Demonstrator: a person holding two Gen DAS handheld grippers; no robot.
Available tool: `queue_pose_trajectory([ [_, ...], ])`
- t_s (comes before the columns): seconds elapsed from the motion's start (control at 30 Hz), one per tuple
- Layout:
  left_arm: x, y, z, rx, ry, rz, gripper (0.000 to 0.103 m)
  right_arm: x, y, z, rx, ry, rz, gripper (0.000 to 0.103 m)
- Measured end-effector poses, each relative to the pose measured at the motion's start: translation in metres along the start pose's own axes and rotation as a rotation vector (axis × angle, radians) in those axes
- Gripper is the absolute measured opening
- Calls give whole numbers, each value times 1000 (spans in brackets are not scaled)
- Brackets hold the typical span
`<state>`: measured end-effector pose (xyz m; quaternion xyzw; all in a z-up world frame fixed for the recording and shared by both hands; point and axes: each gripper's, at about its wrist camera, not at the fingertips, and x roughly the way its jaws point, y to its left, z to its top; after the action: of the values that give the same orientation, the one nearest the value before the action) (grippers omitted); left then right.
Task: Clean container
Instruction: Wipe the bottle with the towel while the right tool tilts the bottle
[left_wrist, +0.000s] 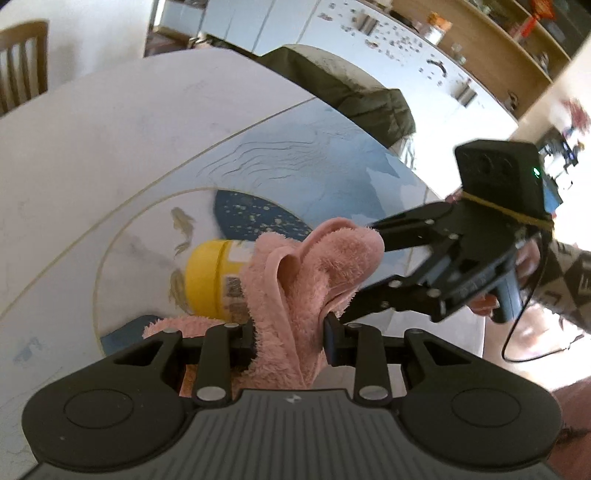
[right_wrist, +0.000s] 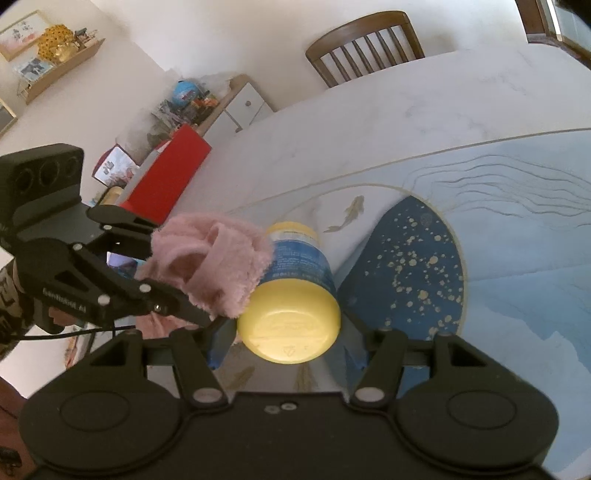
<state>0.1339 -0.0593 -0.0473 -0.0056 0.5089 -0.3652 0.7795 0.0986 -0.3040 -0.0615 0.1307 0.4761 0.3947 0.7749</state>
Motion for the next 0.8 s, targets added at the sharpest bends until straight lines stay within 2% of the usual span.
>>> queue_pose_trajectory([
  [0.43,11,50,3,-76,25,148,30,3,-7,2,20,15,-11,61],
  [0.6,22,57,3,-88,45,166,30,3,-14,-4,35,27,-41,61],
  [0.7,18,54,3,-81,39,172,30,2,-7,-4,-18,23,-70,61],
  [0.8,4,48,5,-76,12,153,30,4,8,-4,-139,33,-136,61],
])
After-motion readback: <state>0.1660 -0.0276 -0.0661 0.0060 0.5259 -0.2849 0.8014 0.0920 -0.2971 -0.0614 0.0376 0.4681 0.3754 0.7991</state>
